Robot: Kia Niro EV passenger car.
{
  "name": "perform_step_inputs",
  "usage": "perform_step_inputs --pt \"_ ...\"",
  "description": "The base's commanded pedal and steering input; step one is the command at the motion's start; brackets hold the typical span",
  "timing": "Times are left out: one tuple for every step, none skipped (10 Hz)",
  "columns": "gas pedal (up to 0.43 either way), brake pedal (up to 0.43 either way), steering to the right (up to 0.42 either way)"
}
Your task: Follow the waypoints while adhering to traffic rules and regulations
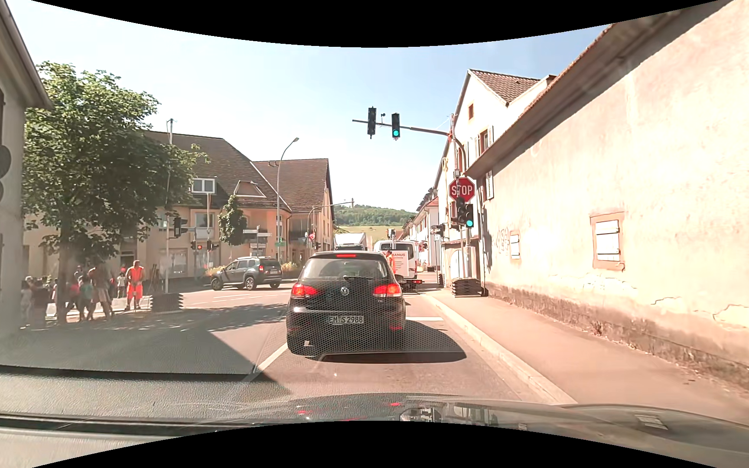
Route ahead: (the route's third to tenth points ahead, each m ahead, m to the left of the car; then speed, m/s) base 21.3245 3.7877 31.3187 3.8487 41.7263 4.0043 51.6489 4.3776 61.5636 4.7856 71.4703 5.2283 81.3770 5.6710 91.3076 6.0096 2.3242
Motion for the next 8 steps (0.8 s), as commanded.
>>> perform_step_inputs --pt "0.000 0.213 -0.024" --pt "0.000 0.207 -0.024" --pt "0.000 0.220 -0.024" --pt "0.000 0.220 -0.024" --pt "0.000 0.226 -0.024" --pt "0.000 0.232 -0.023" --pt "0.000 0.226 -0.023" --pt "0.000 0.226 -0.023"
